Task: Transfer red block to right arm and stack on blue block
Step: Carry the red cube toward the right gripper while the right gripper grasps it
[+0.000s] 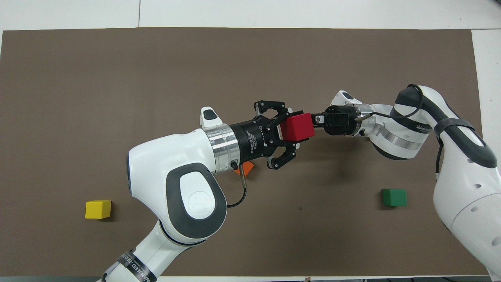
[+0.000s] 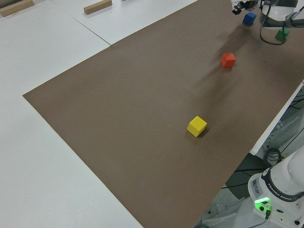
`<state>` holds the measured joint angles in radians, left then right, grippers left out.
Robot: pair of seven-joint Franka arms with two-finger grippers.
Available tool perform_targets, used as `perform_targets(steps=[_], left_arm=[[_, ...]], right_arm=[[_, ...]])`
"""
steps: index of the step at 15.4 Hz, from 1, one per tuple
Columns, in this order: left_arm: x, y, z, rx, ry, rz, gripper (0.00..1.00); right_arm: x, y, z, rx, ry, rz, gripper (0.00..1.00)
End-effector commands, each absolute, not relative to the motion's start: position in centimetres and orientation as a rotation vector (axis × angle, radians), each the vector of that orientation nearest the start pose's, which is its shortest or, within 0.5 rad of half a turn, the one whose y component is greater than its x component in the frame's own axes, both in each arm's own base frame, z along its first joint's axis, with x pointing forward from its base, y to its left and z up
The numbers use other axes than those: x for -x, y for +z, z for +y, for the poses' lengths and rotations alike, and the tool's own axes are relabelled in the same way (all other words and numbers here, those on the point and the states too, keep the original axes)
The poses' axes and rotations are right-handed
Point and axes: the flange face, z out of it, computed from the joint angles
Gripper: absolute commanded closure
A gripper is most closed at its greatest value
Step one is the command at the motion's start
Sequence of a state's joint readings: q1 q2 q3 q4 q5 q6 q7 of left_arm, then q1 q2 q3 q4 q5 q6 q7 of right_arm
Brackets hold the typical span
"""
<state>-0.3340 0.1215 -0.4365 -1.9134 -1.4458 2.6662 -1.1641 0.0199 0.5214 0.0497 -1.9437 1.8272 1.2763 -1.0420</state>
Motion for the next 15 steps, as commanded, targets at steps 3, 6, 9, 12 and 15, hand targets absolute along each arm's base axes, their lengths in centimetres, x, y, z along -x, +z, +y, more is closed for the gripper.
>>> perform_targets(steps=[3, 6, 9, 12, 15], left_arm=[[-48.3, 47.2, -40.7, -1.504, -0.703, 1.471, 1.0], [-49.9, 46.8, -38.1, -1.506, -0.758, 1.471, 1.0], [-50.4, 46.5, -37.5, -1.498, -0.755, 1.482, 1.0], [-50.7, 46.0, -37.5, -1.495, -0.744, 1.491, 1.0], [-51.1, 45.4, -37.7, -1.481, -0.705, 1.515, 1.0]], right_arm=[[-58.2, 29.9, 16.2, 1.148, -0.147, -0.129, 0.0], [-58.1, 29.9, 16.2, 1.147, -0.146, -0.13, 0.0], [-58.2, 30.1, 16.1, 1.146, -0.149, -0.132, 0.0], [-58.2, 30.0, 16.1, 1.147, -0.148, -0.13, 0.0], [-58.0, 29.8, 16.2, 1.15, -0.145, -0.126, 0.0]])
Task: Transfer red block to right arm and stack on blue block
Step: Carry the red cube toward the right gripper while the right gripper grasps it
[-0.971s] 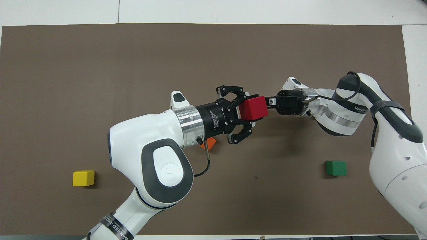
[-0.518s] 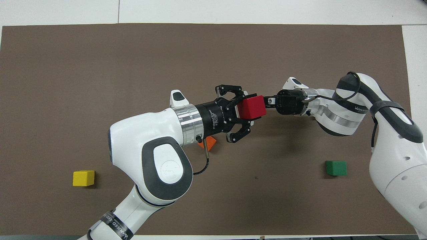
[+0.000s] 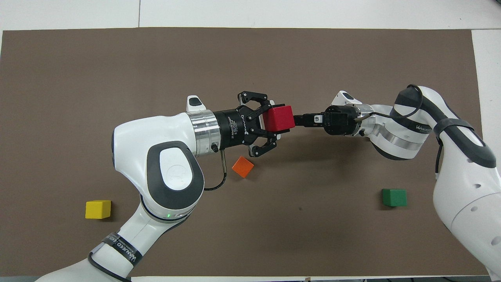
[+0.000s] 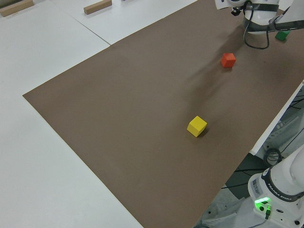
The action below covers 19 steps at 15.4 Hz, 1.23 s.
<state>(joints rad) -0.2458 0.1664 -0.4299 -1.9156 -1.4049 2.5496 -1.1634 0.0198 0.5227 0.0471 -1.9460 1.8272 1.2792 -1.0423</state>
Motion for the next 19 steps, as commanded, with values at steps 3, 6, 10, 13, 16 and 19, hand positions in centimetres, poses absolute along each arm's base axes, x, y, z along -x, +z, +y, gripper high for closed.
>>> perform_targets(steps=[3, 6, 10, 13, 16, 19], left_arm=[[-50.8, 44.6, -38.9, -1.505, -0.673, 1.518, 1.0], [-51.3, 44.0, -40.3, -1.501, -0.655, 1.519, 1.0], [-50.8, 43.5, -41.6, -1.521, -0.663, 1.511, 1.0], [-50.9, 43.2, -41.5, -1.516, -0.655, 1.52, 1.0], [-51.0, 43.2, -41.5, -1.516, -0.662, 1.519, 1.0], [-51.0, 43.2, -41.3, -1.516, -0.665, 1.519, 1.0]], right_arm=[[-58.1, 29.7, 16.2, 1.159, -0.149, -0.122, 0.0], [-57.9, 29.6, 17.1, 1.163, -0.145, -0.129, 0.0], [-58.1, 29.4, 17.3, 1.176, -0.16, -0.11, 0.0], [-58.1, 29.5, 18.5, 1.173, -0.16, -0.103, 0.08], [-58.1, 29.6, 18.5, 1.177, -0.165, -0.102, 0.35], [-58.2, 29.6, 18.4, 1.19, -0.163, -0.091, 1.0]])
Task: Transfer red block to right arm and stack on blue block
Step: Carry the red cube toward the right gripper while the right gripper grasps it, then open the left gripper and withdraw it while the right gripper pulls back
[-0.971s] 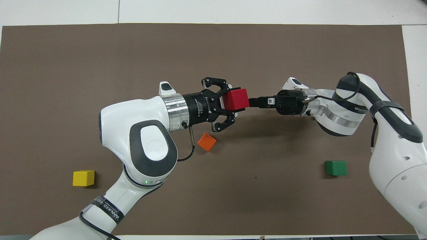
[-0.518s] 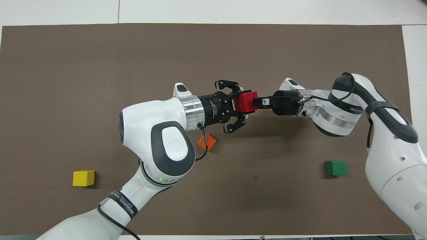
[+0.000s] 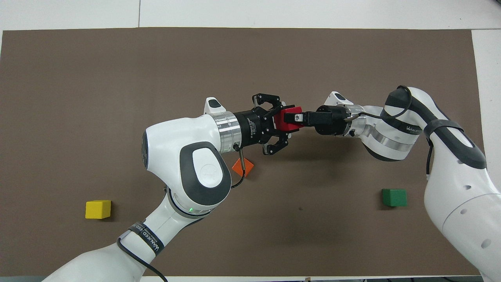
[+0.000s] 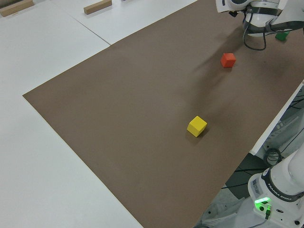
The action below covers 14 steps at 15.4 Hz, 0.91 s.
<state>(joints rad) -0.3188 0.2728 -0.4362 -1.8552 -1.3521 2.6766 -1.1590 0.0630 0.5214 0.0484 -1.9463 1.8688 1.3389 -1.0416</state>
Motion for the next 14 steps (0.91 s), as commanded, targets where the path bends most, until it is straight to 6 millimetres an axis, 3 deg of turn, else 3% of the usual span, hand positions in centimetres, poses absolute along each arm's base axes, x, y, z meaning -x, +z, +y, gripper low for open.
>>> perform_targets(steps=[1, 4, 5, 6, 11, 14], left_arm=[[-51.1, 43.2, -41.3, -1.517, -0.664, 1.519, 1.0], [-51.3, 43.1, -41.1, -1.523, -0.682, 1.514, 1.0], [-51.3, 43.1, -41.0, -1.524, -0.693, 1.513, 0.82], [-51.5, 43.1, -40.7, -1.519, -0.692, 1.516, 0.01], [-52.5, 43.3, -39.3, -1.513, -0.702, 1.517, 0.0], [-54.4, 43.4, -36.6, -1.529, -0.713, 1.511, 0.0]], right_arm=[[-58.1, 29.6, 18.3, 1.199, -0.165, -0.085, 1.0], [-58.0, 29.6, 18.1, 1.204, -0.167, -0.079, 1.0], [-57.8, 29.7, 18.1, 1.208, -0.169, -0.078, 1.0], [-57.8, 29.8, 18.1, 1.214, -0.171, -0.075, 1.0], [-57.8, 29.8, 18.0, 1.217, -0.173, -0.073, 1.0], [-58.0, 30.5, 17.8, 1.224, -0.174, -0.07, 1.0]])
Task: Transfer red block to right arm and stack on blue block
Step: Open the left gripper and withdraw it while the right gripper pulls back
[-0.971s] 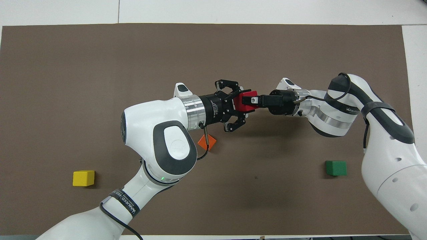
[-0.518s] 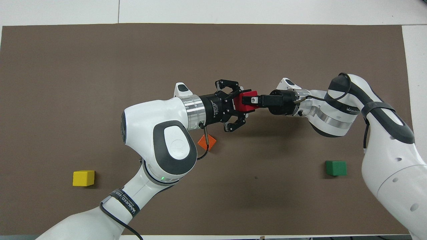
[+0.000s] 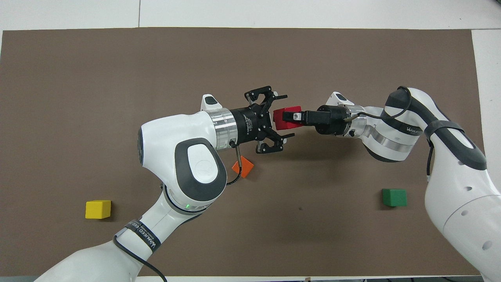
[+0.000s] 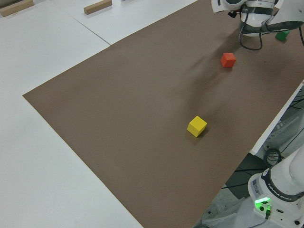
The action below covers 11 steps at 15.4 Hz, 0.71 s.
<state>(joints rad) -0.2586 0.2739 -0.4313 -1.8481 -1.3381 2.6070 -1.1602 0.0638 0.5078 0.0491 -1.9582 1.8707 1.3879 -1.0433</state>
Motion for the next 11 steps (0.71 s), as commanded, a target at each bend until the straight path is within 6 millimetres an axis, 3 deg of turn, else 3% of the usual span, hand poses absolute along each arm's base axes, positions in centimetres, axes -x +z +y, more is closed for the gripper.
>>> perform_targets(steps=[1, 4, 8, 11], left_arm=[[-55.5, 43.3, -34.9, -1.535, -0.708, 1.515, 0.0], [-57.9, 43.2, -30.2, -1.6, -0.678, 1.51, 0.0], [-60.5, 42.7, -22.4, -1.721, -0.633, 1.422, 0.0], [-61.0, 42.0, -17.3, -1.965, -0.556, 1.287, 0.0]], right_arm=[[-58.1, 31.0, 17.6, 1.239, -0.17, -0.055, 1.0], [-58.7, 32.3, 17.1, 1.282, -0.159, -0.007, 1.0], [-59.9, 35.5, 15.8, 1.384, -0.169, 0.087, 1.0], [-60.9, 37.2, 14.6, 1.463, -0.162, 0.122, 1.0]])
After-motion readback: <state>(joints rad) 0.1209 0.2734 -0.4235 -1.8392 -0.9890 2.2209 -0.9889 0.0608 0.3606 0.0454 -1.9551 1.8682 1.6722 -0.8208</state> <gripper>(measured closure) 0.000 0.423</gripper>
